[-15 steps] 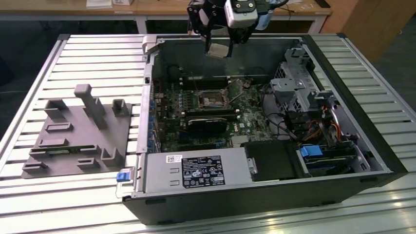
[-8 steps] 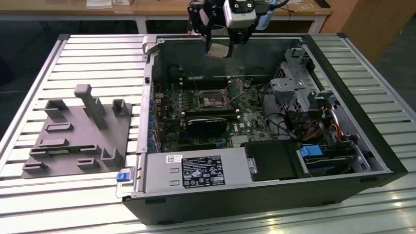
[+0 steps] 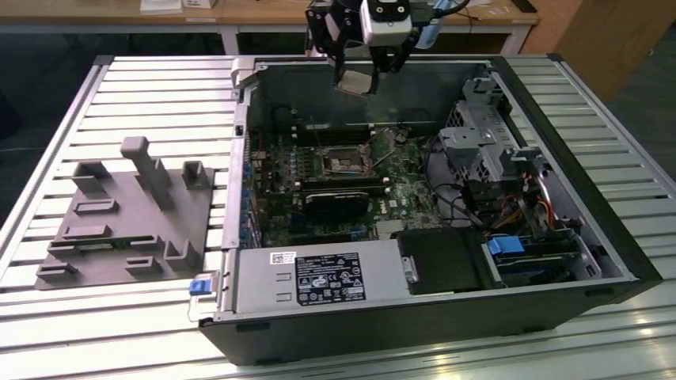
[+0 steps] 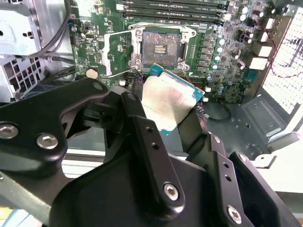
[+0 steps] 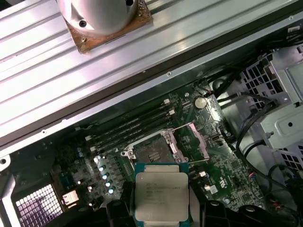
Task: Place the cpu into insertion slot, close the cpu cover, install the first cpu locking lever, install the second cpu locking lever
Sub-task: 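Place the cpu into insertion slot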
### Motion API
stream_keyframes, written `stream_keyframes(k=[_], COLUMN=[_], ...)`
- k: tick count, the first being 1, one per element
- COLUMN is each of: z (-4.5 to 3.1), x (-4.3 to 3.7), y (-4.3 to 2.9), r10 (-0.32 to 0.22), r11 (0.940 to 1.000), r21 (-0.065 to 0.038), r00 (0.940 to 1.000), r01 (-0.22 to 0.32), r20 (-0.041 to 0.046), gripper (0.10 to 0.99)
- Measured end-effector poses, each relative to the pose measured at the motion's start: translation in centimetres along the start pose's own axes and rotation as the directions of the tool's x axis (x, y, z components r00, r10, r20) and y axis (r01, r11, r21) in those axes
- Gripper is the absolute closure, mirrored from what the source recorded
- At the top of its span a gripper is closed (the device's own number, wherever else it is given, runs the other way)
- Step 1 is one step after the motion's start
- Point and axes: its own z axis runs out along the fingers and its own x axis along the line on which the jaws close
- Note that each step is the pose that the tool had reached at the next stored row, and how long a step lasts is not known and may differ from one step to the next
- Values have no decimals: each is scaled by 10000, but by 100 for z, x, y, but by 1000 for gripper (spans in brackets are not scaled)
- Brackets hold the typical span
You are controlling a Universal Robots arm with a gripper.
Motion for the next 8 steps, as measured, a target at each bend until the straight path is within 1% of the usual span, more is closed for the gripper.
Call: stream_keyframes(k=[8], z=[2], x=[0], y=[0], r10=[657], r11=[9978], r21=[-14], r00=[9978], r01=[-657], r20=[59], gripper=[541])
